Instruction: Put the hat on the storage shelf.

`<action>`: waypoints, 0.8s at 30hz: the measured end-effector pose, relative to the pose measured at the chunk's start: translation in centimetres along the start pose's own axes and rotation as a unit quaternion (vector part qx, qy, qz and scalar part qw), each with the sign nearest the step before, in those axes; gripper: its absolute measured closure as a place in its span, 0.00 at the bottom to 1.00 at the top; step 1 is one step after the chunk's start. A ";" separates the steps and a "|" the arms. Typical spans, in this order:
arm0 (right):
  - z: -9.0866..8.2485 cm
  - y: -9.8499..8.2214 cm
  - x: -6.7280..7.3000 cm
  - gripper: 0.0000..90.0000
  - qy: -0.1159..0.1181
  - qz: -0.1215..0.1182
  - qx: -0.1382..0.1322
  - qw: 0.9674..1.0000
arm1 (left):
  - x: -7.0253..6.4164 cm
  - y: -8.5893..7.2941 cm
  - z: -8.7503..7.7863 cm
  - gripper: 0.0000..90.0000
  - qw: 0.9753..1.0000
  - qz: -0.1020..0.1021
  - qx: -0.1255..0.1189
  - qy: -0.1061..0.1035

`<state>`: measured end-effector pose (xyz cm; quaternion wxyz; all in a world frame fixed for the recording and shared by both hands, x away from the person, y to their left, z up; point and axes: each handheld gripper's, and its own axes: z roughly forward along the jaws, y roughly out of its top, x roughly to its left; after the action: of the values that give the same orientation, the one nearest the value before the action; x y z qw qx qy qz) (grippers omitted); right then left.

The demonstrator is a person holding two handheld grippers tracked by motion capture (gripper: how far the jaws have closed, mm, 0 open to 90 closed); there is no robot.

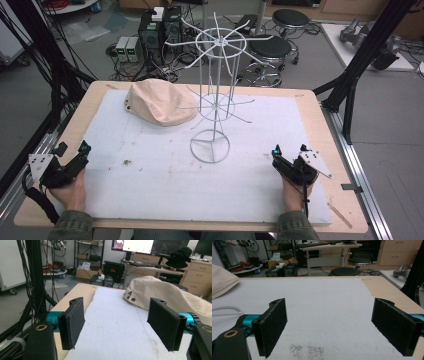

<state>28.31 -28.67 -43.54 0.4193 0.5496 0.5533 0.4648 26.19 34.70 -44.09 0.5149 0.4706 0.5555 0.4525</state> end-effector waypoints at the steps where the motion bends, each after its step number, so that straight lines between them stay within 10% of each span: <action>1: 0.0 0.0 0.0 0.13 -0.001 0.000 0.001 1.000 | 0.0 0.0 0.0 0.33 1.000 0.000 -0.001 -0.001; 24: -0.3 0.1 -0.3 0.14 -0.028 0.015 -0.006 0.999 | -0.2 0.1 0.0 0.33 1.000 -0.001 0.000 -0.008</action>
<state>28.04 -28.97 -43.39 0.4311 0.5681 0.5298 0.4590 26.23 34.50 -43.96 0.5203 0.4734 0.5517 0.4481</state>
